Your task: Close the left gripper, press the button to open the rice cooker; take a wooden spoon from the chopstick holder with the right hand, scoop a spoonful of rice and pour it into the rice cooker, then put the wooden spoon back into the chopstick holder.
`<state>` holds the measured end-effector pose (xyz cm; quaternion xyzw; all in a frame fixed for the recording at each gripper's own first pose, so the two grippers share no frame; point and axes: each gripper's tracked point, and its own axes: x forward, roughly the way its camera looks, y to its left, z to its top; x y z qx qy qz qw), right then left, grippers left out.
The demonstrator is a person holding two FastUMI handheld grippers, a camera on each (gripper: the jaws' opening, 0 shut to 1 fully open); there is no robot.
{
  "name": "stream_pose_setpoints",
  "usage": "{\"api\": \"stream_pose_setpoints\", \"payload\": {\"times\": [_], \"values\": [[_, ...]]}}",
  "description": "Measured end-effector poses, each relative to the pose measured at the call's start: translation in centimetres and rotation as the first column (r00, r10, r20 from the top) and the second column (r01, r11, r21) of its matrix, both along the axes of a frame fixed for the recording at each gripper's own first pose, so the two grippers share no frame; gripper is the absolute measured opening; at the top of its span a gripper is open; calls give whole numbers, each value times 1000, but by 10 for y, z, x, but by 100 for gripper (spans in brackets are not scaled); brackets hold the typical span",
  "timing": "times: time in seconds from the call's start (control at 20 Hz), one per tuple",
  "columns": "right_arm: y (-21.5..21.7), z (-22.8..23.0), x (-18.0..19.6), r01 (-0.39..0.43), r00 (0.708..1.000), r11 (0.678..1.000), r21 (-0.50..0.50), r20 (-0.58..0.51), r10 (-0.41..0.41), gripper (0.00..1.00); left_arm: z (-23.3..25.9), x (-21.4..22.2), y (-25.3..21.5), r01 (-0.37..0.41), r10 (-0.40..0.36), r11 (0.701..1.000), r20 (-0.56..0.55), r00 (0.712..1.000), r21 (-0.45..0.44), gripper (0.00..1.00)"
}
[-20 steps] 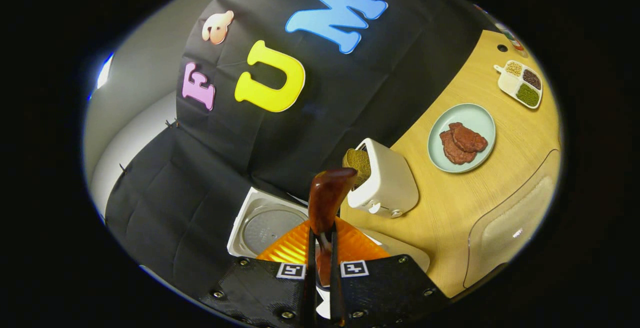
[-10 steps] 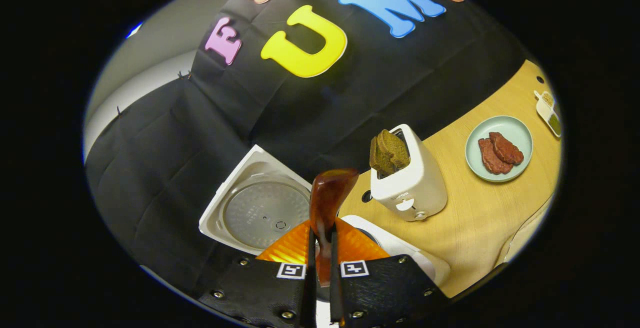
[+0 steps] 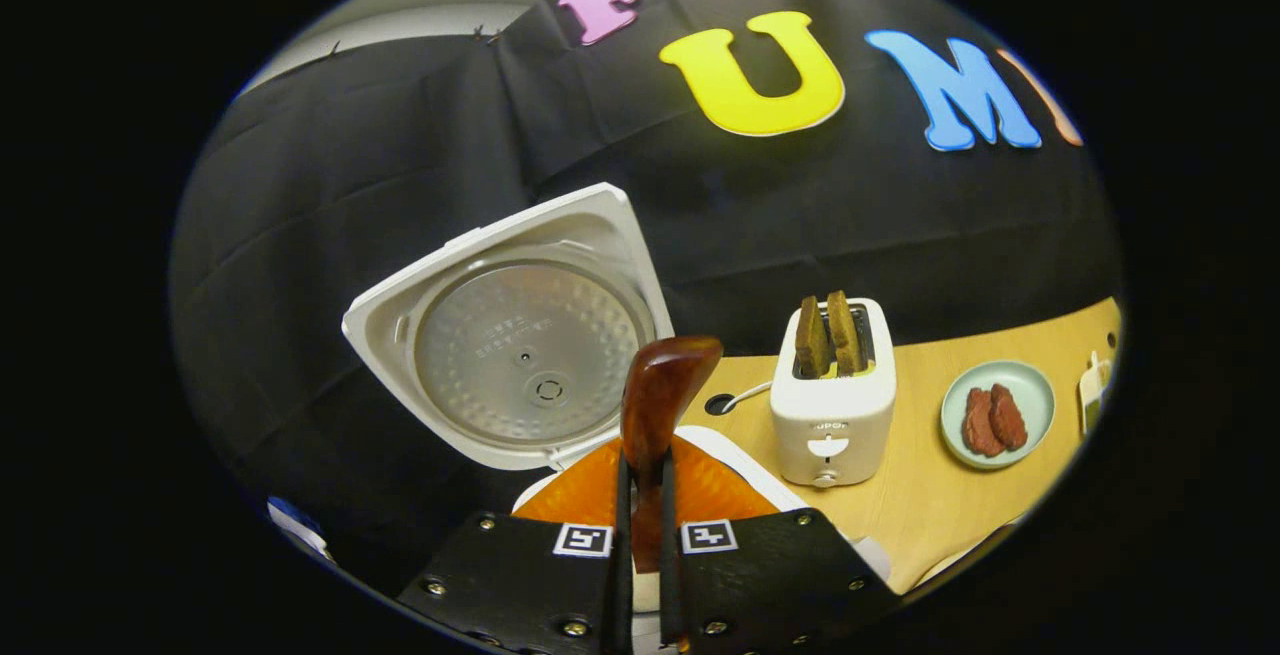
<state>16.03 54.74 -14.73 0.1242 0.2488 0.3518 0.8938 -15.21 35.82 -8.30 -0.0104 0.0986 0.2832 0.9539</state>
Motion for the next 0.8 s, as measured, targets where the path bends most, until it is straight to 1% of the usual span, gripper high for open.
{"api": "stream_pose_setpoints", "payload": {"times": [0.1, 0.15, 0.25, 0.3, 0.35, 0.45, 0.6, 0.7, 0.75, 0.8], "values": [[1, 4, -1, -21, 998, 998, -52, 64, 24, 11, 0, 2, -2, 0, 0, 1000, 3, 1000, 2, 95], [3, 8, -4, -30, 994, 997, -77, 100, 37, 11, 0, 2, -2, 1, -1, 1000, 5, 1000, 3, 95], [3, 15, -8, -51, 981, 990, -132, 177, 74, 11, -1, 4, -2, 1, -1, 1000, 6, 1000, -1, 95], [3, 19, -10, -61, 971, 984, -165, 218, 97, 11, 0, 3, -3, 1, -1, 1000, 9, 1000, -3, 93], [4, 22, -12, -67, 958, 978, -199, 261, 119, 11, 0, 4, -3, 1, -1, 1000, 10, 1000, -4, 92], [6, 29, -18, -73, 923, 961, -265, 347, 166, 11, 0, 4, -4, 3, -3, 1000, 12, 1000, -4, 92], [3, 35, -25, -68, 860, 931, -359, 452, 237, 11, 0, 6, -8, 9, -9, 1000, 14, 1000, 1, 92], [1, 38, -26, -54, 822, 913, -404, 501, 270, 11, 2, 6, -8, 12, -12, 1000, 16, 1000, 5, 92], [-1, 39, -28, -50, 812, 908, -417, 512, 280, 11, 4, 6, -8, 12, -12, 1000, 20, 1000, 6, 92], [-3, 39, -30, -49, 809, 905, -422, 514, 284, 11, 5, 7, -10, 15, -15, 1000, 23, 1000, 5, 92]]}}
